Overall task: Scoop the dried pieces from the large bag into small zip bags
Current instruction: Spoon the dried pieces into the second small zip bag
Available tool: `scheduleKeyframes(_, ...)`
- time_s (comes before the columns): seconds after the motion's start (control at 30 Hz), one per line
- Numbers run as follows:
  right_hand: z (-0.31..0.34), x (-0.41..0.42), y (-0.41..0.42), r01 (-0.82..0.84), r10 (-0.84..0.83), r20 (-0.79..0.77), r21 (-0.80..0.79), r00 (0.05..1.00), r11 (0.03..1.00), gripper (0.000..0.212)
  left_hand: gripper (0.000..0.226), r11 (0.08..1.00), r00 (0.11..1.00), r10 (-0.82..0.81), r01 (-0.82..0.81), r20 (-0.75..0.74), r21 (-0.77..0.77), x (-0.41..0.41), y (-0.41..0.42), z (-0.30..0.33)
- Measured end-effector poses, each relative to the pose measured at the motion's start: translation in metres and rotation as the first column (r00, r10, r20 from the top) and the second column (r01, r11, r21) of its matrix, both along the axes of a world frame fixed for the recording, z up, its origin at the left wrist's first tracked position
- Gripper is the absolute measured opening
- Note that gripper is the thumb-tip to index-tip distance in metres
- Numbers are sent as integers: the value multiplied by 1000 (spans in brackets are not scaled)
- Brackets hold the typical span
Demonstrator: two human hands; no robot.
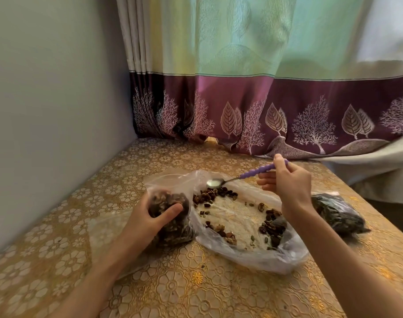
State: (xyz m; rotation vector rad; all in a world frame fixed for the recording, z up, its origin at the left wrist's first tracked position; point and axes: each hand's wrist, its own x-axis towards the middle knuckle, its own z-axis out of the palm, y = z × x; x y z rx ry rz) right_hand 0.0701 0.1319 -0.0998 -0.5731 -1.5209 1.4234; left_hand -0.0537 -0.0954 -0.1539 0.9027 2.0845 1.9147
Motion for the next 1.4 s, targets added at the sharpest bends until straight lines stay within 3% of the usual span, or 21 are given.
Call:
scheduleKeyframes(0.23,-15,-3,6,93,-109,158,109,981,990,38,49,998,998,57,-56,-34,17,-1,-1,-1)
scheduleKeyframes(0.47,-23,-13,-5,-3,-16,196,99,980,995,34,48,996,995,85,-83,-43,42,-1,0,0)
scheduleKeyframes(0.57,-27,-17,-9,-46,40,217,24,975,999,36,47,996,995,85,-84,-42,36,0,1,0)
scheduleKeyframes(0.73,-30,-14,-7,-75,125,169,-275,978,959,46,49,998,998,59,-59,-16,18,0,0,0)
scheduleKeyframes(0.87,-25,-7,-5,-76,138,149,-361,979,929,42,46,1000,999,9,-9,44,12,-1,-1,-1)
scheduleKeyframes(1.03,-14,2,-2,-75,119,93,-376,989,923,37,46,1000,995,-8,9,103,-10,-4,-1,-5)
scheduleKeyframes(1.17,0,8,-3,-122,136,17,-341,991,932,39,68,998,993,-1,9,121,-64,-6,-1,-8)
scheduleKeyframes(1.3,20,11,-9,-196,178,-85,-313,980,929,40,52,999,995,24,-20,101,-39,-5,-3,-7)
scheduleKeyframes(1.4,35,11,-17,-254,227,-125,-283,966,925,41,57,998,994,42,-38,100,-48,-5,-3,-5)
